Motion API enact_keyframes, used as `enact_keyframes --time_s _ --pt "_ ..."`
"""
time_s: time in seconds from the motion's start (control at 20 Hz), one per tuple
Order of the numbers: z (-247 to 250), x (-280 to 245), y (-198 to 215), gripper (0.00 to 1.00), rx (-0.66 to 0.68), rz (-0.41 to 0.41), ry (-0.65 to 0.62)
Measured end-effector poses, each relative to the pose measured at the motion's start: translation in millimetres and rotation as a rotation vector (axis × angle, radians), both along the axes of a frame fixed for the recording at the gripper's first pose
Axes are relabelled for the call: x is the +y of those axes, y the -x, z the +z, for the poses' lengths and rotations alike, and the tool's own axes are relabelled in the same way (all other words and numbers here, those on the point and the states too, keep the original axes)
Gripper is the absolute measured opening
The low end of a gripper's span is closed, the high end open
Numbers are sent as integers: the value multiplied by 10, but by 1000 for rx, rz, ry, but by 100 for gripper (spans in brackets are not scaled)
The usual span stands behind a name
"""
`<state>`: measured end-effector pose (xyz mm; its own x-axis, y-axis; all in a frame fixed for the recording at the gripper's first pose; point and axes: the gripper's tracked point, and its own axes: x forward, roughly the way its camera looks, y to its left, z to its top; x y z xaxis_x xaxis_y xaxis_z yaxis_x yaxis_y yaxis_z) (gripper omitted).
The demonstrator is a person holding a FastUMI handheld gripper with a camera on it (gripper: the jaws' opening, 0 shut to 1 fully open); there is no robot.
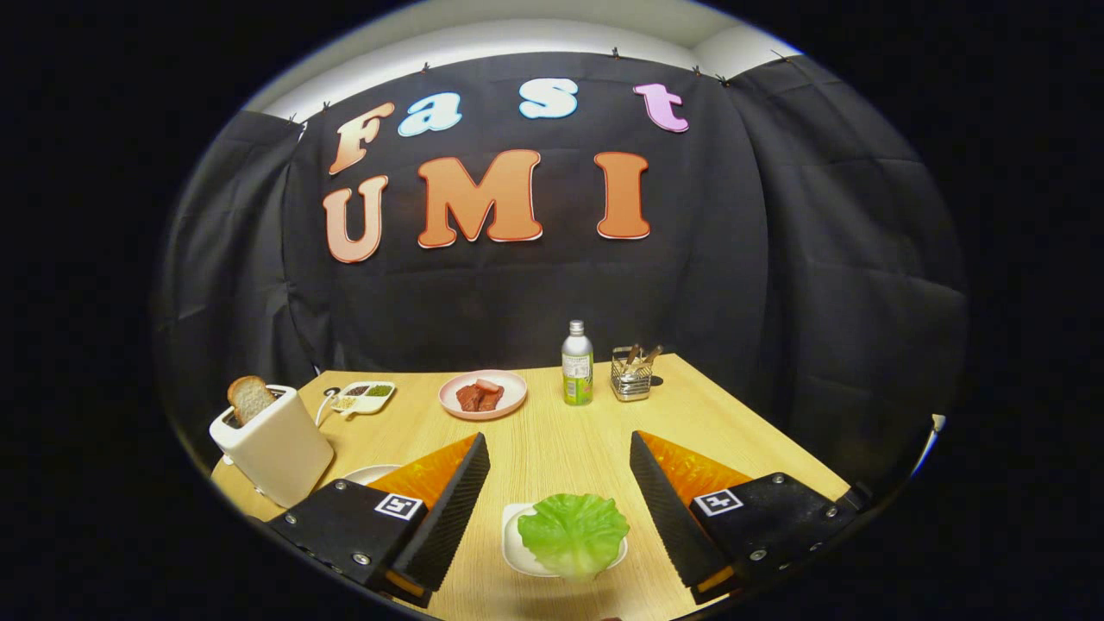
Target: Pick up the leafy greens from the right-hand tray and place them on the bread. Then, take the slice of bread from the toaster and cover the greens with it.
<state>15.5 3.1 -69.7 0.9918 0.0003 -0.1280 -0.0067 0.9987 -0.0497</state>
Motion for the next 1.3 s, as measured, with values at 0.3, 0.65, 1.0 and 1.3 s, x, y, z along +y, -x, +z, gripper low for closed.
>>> enact_keyframes --time_s 0.3,0.65,1.0,1.3 --pt "-288 64 -89 98 62 28 57" --pt "-618 93 -199 98 139 39 65" --pt "-1099 -4 -333 99 259 41 133" --pt "-1473 -104 -431 99 361 41 123"
